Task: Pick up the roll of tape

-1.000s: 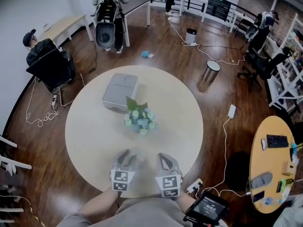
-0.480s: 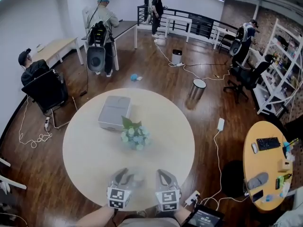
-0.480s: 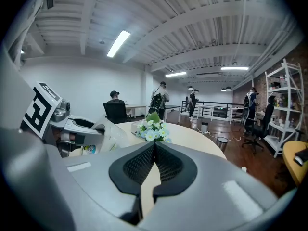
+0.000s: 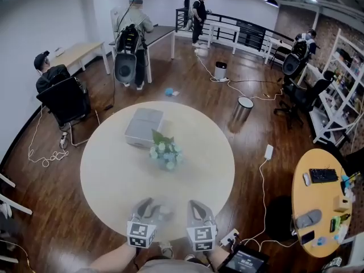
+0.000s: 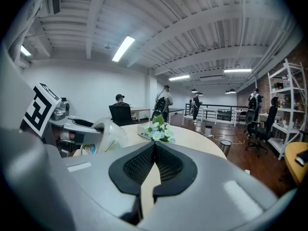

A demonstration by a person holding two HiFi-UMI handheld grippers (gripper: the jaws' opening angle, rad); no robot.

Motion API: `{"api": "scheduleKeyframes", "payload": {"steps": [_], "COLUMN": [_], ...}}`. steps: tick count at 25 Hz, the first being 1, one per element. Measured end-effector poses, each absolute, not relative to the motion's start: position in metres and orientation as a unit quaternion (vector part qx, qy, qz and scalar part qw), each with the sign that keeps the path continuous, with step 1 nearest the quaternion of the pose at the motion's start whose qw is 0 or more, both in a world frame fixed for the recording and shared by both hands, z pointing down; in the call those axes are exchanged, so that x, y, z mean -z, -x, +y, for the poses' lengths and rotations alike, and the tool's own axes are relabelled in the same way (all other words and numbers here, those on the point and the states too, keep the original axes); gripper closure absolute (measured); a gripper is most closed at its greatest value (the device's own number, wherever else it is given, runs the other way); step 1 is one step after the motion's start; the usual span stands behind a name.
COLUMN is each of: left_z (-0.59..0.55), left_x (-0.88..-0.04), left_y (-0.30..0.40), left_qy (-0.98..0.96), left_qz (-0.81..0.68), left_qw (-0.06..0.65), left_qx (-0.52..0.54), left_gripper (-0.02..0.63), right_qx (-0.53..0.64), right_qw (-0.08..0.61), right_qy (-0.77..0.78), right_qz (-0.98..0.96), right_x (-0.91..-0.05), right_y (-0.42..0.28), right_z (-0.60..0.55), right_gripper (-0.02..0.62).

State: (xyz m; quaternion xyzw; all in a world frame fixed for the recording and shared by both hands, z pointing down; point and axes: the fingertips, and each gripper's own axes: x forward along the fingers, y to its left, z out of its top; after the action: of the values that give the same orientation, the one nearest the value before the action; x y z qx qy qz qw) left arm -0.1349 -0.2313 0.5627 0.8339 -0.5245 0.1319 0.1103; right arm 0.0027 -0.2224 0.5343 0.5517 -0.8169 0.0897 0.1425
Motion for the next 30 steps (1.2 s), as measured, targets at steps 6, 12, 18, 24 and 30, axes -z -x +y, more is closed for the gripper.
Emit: {"api": "scheduleKeyframes", "payload": {"steps": [6, 12, 18, 24, 30], "left_z": [-0.176, -0.118, -0.08, -0.071, -0.071], "left_x": [-0.547, -0.538, -0.531, -0.523, -0.527], "left_y": [0.12, 0.119, 0.114, 0.111, 0.126], "left_qy": [-0.818, -0.802, -0.796, -0.81, -0.817], "left_qz": [-0.553, -0.578, -0.586, -0.57, -0.559], "left_qw": [0.106, 0.103, 0.109, 0.104, 0.11], "left_qx": [-0.12, -0.115, -0.108, -0.093, -0.087], "left_gripper": [0.485, 0.485, 0.485, 0.485, 0.485], "right_qx": [-0.082, -0.073, -0.07, -0.059, -0.06], "right_qw": [0.128, 0.121, 0.119, 0.12, 0.121], "right_qy": [-0.532, -0.509, -0.501, -0.511, -0.525], "right_qz": [-0.833, -0.849, -0.855, -0.849, -0.841], "right_x": [-0.528, -0.52, -0.514, -0.506, -0.503], "right_y": [-0.021, -0.026, -0.029, -0.026, -0.012], "right_z": [-0.179, -0.134, -0.096, -0.078, -0.074], "right_gripper": [0.581, 0.581, 0.581, 0.581, 0.581]}}
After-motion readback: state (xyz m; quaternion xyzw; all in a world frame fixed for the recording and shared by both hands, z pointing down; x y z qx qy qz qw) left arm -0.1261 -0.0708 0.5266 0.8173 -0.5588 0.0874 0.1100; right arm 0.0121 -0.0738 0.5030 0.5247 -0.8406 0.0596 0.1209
